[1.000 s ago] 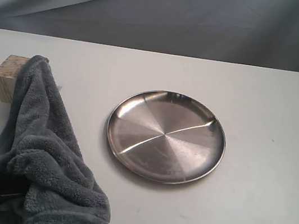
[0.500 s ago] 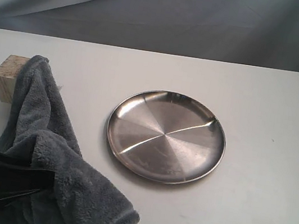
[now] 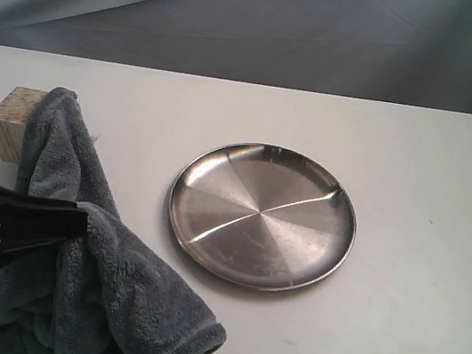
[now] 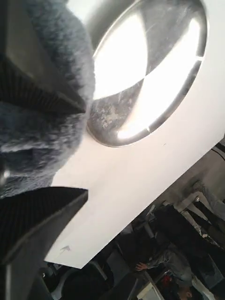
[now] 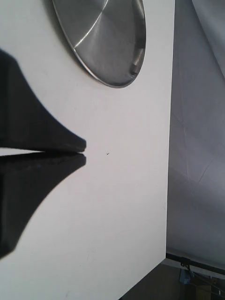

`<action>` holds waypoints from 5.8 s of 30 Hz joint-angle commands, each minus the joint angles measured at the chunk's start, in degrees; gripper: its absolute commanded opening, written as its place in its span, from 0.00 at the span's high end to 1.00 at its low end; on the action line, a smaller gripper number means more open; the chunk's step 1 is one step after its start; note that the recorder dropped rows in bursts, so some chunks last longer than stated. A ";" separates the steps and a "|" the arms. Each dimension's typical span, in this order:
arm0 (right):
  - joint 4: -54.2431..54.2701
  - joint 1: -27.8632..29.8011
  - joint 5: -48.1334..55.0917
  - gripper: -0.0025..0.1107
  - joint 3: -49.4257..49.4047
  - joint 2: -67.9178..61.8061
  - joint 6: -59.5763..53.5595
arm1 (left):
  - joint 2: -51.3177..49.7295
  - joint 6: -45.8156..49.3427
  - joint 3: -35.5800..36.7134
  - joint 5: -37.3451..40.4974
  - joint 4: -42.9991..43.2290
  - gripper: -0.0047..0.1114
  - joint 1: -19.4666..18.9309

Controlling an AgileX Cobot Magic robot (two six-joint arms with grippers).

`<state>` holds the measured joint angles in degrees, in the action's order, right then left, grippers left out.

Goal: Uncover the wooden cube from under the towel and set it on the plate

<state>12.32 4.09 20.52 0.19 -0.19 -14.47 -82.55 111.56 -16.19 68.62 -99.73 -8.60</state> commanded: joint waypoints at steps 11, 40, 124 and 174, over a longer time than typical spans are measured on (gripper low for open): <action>0.28 -0.08 -0.72 0.98 -0.19 0.19 -0.08 | -5.47 -3.20 -10.42 -24.61 -0.22 0.96 17.38; 0.28 -0.08 -0.72 0.98 -0.19 0.19 -0.08 | 8.49 -15.16 -17.65 -68.62 1.37 0.80 21.78; 0.28 -0.08 -0.72 0.98 -0.19 0.19 -0.08 | 7.90 -18.53 -1.73 -47.60 6.73 0.96 21.25; 0.28 -0.08 -0.72 0.98 -0.19 0.19 -0.08 | 24.44 -12.05 -12.21 -70.69 -0.22 0.36 21.25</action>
<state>12.32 4.09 20.52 0.19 -0.19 -14.47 -58.41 98.56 -25.59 3.53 -99.47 12.45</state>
